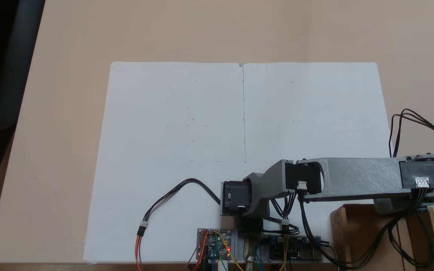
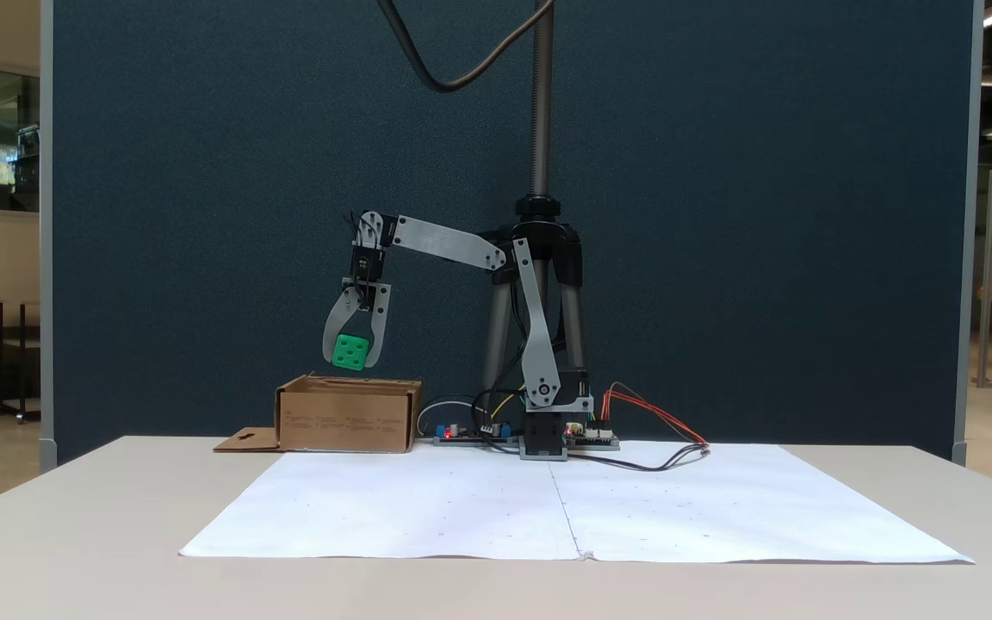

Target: Grasp a green dice and put it in the bin.

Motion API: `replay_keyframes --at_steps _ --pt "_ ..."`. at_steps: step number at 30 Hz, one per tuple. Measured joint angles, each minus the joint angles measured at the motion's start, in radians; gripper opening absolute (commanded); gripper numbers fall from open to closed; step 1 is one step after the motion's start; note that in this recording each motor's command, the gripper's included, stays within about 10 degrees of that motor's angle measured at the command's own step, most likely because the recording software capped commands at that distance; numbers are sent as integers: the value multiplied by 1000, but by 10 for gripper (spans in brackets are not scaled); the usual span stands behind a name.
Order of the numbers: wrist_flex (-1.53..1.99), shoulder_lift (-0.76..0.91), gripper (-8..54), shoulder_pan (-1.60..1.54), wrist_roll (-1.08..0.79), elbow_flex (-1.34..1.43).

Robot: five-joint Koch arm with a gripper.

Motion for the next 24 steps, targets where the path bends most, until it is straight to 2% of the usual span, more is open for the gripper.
replay_keyframes --at_steps 13,14,15,16,19,20,24 --pt "-6 -51 137 129 -91 0" --pt "-9 -55 186 135 -103 0" --pt "-15 -57 271 141 -115 0" --pt "-18 -55 329 144 -126 0" --pt "-21 -55 427 147 -140 0" --pt "-21 -55 446 149 -143 0" --pt "-23 -55 446 153 -144 0"
